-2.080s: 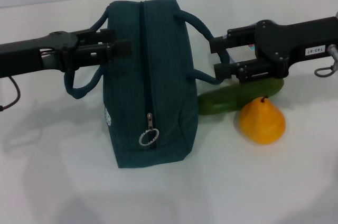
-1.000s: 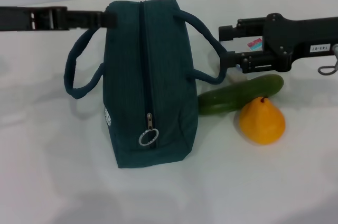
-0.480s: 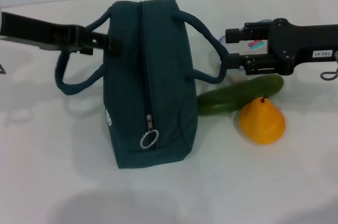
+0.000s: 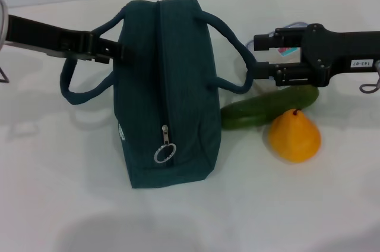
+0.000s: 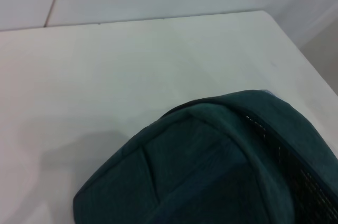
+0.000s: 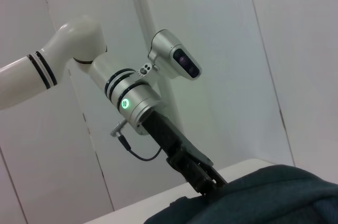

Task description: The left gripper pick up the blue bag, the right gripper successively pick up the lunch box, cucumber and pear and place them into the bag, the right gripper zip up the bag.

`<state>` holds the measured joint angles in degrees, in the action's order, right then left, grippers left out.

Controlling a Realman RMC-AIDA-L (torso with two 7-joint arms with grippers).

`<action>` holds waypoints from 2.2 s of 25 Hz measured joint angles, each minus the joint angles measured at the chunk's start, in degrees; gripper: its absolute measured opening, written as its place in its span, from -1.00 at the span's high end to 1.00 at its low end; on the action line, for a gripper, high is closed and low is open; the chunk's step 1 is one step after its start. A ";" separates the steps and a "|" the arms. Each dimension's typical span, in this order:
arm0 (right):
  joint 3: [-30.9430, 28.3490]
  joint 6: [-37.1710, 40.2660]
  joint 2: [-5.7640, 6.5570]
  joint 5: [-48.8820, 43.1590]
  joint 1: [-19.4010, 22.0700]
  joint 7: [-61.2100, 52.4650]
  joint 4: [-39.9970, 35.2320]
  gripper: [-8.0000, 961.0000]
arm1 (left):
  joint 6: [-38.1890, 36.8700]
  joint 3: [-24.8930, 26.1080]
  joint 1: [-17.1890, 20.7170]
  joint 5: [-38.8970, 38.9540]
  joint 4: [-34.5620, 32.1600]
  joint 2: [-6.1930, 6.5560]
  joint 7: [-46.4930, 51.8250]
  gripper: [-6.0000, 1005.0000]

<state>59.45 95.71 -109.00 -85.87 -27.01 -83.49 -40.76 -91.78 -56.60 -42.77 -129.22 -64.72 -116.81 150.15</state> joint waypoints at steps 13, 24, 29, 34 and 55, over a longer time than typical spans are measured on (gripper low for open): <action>-5.63 -0.24 -0.99 0.01 0.88 0.00 2.08 -0.38 | 0.03 0.27 0.34 0.99 0.18 -0.73 -1.34 0.30; -25.65 -4.67 -4.06 0.58 2.36 0.76 13.25 -0.38 | -0.10 0.27 0.95 3.75 0.36 -0.84 0.16 0.84; -32.46 -10.41 -5.95 0.88 5.31 0.80 14.42 -0.38 | -0.17 0.26 1.34 4.62 0.45 -0.74 0.19 0.90; -36.21 -16.23 -6.15 3.09 6.35 1.15 18.07 -0.38 | -0.07 0.27 1.47 4.46 1.04 -0.66 0.11 0.90; -36.25 -36.98 -6.47 7.55 -1.72 2.80 32.07 -0.28 | 0.67 0.23 1.92 4.17 1.74 -1.22 -2.10 0.90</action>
<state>23.20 58.73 -115.47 -78.31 -28.73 -80.69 -8.69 -91.11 -56.37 -40.85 -125.05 -62.98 -118.03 148.05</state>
